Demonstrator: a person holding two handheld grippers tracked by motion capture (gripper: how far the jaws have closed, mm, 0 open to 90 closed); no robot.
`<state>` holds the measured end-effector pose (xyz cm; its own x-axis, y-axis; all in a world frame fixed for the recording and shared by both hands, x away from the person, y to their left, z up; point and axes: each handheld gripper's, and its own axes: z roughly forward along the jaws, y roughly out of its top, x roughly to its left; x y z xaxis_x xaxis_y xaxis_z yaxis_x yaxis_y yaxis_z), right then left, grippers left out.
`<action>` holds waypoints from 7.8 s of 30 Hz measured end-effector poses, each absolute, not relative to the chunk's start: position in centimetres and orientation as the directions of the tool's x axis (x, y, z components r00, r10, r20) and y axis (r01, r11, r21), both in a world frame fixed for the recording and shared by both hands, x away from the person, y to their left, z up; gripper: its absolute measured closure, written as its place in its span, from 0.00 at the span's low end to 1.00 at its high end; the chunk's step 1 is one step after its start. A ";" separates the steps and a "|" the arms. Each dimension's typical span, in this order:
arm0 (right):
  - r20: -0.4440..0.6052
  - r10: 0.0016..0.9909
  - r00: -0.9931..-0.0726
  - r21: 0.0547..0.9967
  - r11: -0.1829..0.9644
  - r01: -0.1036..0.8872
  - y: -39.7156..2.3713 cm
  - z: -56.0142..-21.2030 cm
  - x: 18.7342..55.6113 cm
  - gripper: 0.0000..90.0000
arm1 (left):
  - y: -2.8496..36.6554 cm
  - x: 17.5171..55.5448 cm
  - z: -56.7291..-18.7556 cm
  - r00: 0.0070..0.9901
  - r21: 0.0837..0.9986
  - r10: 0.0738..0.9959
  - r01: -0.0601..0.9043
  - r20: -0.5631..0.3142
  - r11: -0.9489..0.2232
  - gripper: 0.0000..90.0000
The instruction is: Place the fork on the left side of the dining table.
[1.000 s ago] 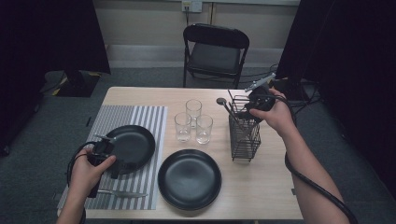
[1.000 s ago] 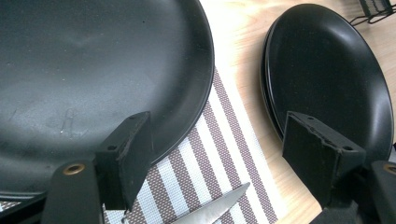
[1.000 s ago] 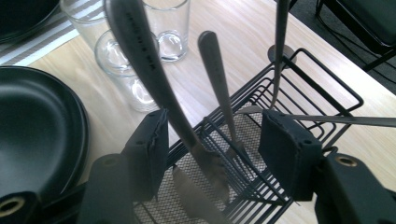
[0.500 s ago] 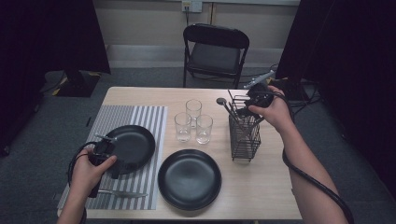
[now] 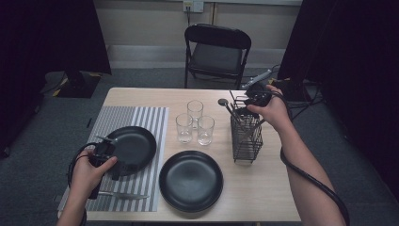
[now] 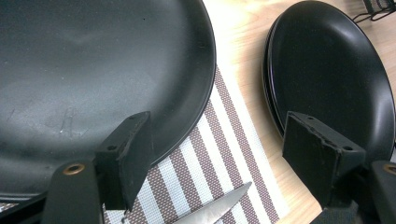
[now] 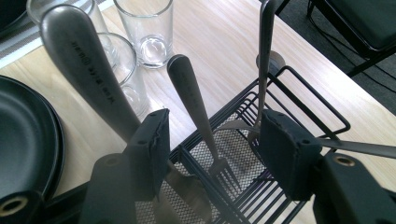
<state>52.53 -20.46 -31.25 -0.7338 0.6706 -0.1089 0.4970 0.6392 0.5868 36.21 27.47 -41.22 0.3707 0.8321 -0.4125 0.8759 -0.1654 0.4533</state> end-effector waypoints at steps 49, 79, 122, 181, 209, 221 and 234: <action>-0.099 0.654 -0.750 0.585 0.648 0.488 -18.6 -33.8 54.1 0.79 | 27.6 36.3 -41.8 0.362 0.433 0.833 0.886 -0.417 -0.168 0.27; -0.137 0.697 -0.704 0.621 0.614 0.487 -19.9 -32.7 53.2 0.95 | 27.5 36.2 -41.7 0.364 0.435 0.837 0.884 -0.408 -0.173 0.27; -0.109 0.760 -0.641 0.722 0.503 0.475 -21.5 -27.0 51.6 0.97 | 27.1 36.2 -41.6 0.381 0.442 0.829 0.878 -0.411 -0.184 0.27; -0.094 0.700 -0.707 0.785 0.489 0.380 -21.4 -20.8 46.3 0.97 | 26.4 36.0 -41.2 0.399 0.446 0.826 0.871 -0.399 -0.206 0.27; -0.088 0.627 -0.774 0.796 0.511 0.324 -19.4 -21.3 44.0 0.97 | 26.0 35.9 -41.1 0.410 0.448 0.816 0.868 -0.407 -0.213 0.26; -0.066 0.610 -0.790 0.805 0.500 0.318 -19.0 -22.1 43.5 0.97 | 25.8 35.9 -41.1 0.407 0.446 0.811 0.871 -0.421 -0.206 0.27; -0.051 0.593 -0.804 0.808 0.498 0.315 -18.3 -24.4 42.8 0.97 | 25.3 35.9 -40.9 0.421 0.449 0.803 0.866 -0.421 -0.219 0.28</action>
<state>42.84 -18.26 -24.40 -0.8039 0.5926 -0.0513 0.3154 0.4977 0.8080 35.95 25.31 -40.94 0.4211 0.8033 -0.4212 0.8664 -0.2188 0.4488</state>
